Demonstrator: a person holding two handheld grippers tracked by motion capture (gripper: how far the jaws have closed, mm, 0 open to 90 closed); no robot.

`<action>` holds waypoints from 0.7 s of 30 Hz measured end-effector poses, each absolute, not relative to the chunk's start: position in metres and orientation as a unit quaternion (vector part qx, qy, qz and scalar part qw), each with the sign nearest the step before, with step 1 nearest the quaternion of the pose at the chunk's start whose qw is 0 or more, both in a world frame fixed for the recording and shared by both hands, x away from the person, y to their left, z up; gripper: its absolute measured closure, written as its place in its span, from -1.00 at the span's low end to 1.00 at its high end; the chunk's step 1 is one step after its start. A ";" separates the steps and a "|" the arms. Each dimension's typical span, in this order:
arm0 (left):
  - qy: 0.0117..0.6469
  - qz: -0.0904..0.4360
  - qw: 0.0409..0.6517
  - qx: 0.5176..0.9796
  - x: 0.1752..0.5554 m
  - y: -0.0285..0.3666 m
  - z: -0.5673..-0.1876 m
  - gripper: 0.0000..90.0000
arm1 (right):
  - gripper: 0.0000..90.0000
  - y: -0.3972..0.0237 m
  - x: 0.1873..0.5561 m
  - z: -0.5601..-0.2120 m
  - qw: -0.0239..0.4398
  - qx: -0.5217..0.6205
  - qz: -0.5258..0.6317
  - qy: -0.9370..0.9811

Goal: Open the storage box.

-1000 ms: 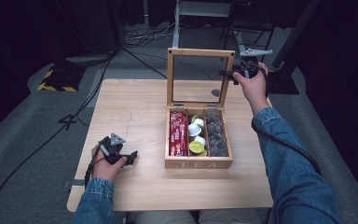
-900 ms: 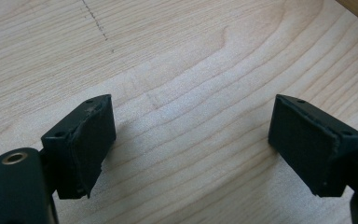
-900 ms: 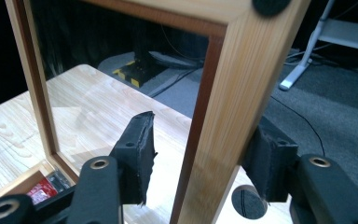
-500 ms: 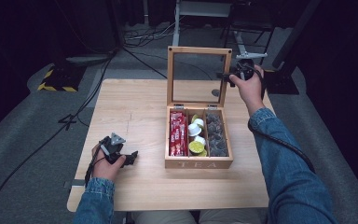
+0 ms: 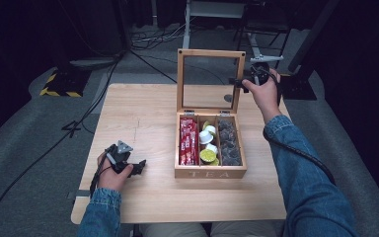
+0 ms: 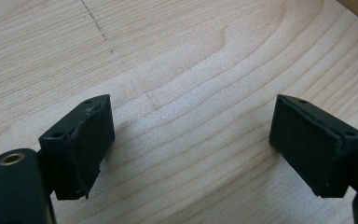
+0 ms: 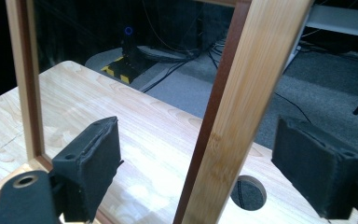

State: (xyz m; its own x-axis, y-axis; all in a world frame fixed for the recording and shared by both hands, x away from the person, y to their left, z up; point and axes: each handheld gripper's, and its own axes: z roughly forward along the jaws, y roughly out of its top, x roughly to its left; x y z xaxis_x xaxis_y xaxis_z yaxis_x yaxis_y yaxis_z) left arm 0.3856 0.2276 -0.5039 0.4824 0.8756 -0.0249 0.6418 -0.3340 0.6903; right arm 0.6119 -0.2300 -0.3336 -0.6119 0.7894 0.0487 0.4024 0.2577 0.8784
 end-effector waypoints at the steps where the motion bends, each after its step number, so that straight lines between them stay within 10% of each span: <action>1: 0.476 0.179 0.326 0.797 0.386 0.228 -0.504 -0.68 | -0.65 -0.230 0.612 -0.334 0.206 0.389 0.469 0.766; 21: 0.478 0.180 0.325 0.796 0.389 0.226 -0.504 -0.72 | -0.30 -0.232 0.547 -0.297 0.172 0.338 0.500 0.779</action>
State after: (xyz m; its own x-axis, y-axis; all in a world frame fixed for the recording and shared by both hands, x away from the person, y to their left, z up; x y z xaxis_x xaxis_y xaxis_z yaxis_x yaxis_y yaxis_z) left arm 0.3886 0.2256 -0.5041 0.4785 0.8778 -0.0228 0.6434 -0.3328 0.6895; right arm 0.5466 -0.2319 -0.2968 -0.7128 0.6980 0.0692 0.3534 0.2722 0.8950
